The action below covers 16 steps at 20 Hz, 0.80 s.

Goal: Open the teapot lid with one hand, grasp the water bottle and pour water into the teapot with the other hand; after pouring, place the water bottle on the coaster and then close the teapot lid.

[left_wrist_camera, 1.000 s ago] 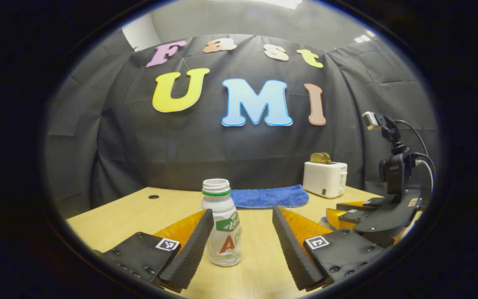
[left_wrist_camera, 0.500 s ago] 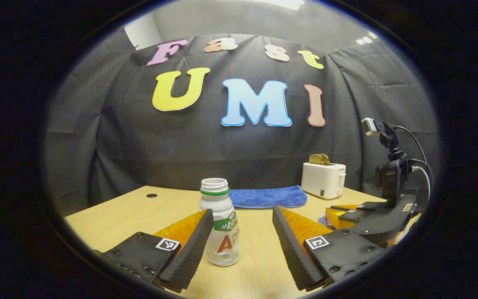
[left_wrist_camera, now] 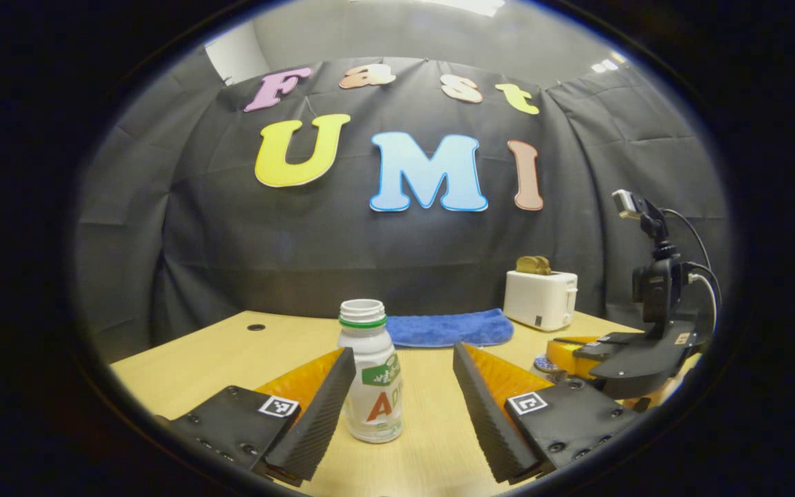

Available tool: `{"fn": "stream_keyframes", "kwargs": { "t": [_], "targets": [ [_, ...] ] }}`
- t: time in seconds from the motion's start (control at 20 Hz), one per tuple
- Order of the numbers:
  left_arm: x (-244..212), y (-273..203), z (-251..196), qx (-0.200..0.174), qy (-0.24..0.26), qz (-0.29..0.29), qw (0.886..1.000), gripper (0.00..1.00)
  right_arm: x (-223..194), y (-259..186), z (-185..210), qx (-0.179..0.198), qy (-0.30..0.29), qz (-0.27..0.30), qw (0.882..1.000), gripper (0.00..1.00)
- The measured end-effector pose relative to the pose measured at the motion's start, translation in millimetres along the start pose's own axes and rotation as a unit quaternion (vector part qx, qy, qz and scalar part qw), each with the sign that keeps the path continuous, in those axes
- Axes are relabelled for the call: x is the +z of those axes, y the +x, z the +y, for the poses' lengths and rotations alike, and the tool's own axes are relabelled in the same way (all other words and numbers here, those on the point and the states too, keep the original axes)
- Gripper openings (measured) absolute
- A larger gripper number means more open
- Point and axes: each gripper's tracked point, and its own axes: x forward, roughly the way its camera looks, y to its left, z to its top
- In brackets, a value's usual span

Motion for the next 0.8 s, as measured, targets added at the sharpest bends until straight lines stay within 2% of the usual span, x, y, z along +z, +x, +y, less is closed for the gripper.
{"fn": "stream_keyframes", "kwargs": {
  "t": [0.1,0.15,0.2,0.25,0.35,0.4,0.6,0.75,0.8],
  "targets": [
    [0,-3,2,-0.002,-0.004,0.003,1.0,1.0,16,-7,-3,0.001,0.004,-0.017,1.0,0.0],
    [0,-3,3,-0.003,-0.005,0.005,1.0,0.94,24,-10,-5,0.001,0.005,-0.025,1.0,0.0],
    [2,-3,5,-0.005,-0.006,0.006,1.0,0.94,31,-14,-9,-0.002,0.007,-0.033,0.999,0.0],
    [2,-5,8,-0.004,-0.007,0.009,1.0,1.0,37,-18,-12,-0.003,0.009,-0.04,0.999,0.0],
    [3,-8,16,0.005,-0.007,0.01,1.0,1.0,46,-26,-19,-0.005,0.016,-0.049,0.999,0.0],
    [4,-7,21,0.011,-0.007,0.008,1.0,0.94,49,-29,-22,-0.007,0.017,-0.053,0.998,0.0],
    [-11,1,26,0.015,-0.01,0.018,1.0,0.94,55,-41,-33,-0.012,0.018,-0.062,0.998,0.0],
    [-34,12,30,0.018,-0.012,0.042,0.999,0.94,57,-50,-36,-0.005,0.022,-0.069,0.997,0.0],
    [-40,15,33,0.023,-0.007,0.051,0.998,1.0,58,-50,-38,-0.003,0.024,-0.072,0.997,0.0]
  ]
}}
